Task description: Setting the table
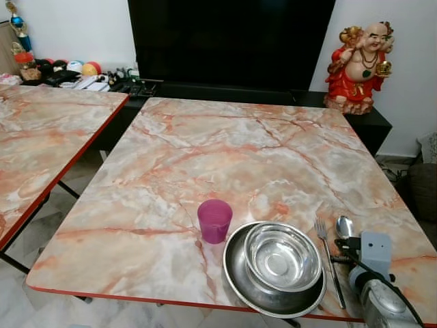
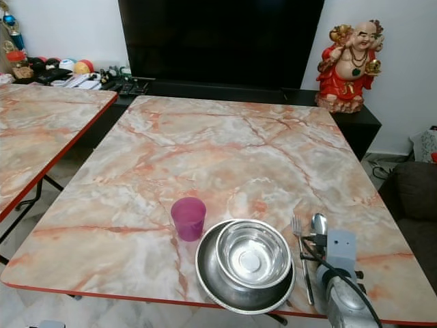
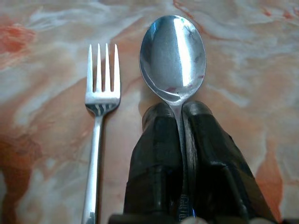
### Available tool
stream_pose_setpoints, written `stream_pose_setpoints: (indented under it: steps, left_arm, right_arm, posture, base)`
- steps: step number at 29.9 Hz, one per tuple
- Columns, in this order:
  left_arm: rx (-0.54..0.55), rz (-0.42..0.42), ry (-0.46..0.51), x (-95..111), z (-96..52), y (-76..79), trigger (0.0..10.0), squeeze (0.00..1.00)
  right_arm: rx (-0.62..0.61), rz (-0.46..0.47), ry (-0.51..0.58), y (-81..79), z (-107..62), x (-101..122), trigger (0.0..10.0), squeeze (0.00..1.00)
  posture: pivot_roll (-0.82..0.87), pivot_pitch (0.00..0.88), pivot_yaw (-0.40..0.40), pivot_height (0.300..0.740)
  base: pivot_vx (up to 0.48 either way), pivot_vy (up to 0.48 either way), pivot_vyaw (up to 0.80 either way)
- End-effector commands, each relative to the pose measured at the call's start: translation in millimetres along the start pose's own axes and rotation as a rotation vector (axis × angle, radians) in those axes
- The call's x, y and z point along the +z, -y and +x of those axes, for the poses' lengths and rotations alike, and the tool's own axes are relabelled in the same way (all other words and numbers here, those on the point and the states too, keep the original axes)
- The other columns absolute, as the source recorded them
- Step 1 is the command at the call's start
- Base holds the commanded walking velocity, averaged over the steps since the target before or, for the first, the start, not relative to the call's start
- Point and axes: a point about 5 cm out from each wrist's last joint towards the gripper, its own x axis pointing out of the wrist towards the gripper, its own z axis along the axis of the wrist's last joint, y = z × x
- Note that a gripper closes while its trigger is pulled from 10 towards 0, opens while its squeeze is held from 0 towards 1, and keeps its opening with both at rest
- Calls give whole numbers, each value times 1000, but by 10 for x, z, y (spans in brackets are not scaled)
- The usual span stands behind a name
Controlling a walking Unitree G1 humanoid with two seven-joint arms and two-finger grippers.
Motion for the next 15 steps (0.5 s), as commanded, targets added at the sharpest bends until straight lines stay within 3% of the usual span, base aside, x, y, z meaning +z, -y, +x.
stream_pose_setpoints:
  steps: [1, 15]
  left_arm:
    - [1, 4, -11, -24, -8, -14, 10000, 0]
    - [5, -4, -13, -41, -13, -8, 10000, 0]
  right_arm:
    - [-11, 12, 8, 40, 16, 27, 10000, 0]
    - [-13, 4, -28, 34, 12, -78, 10000, 0]
  posture:
    - [70, 2, -8, 740]
    - [77, 4, -15, 740]
  base:
    - [0, 0, 0]
    - [0, 0, 0]
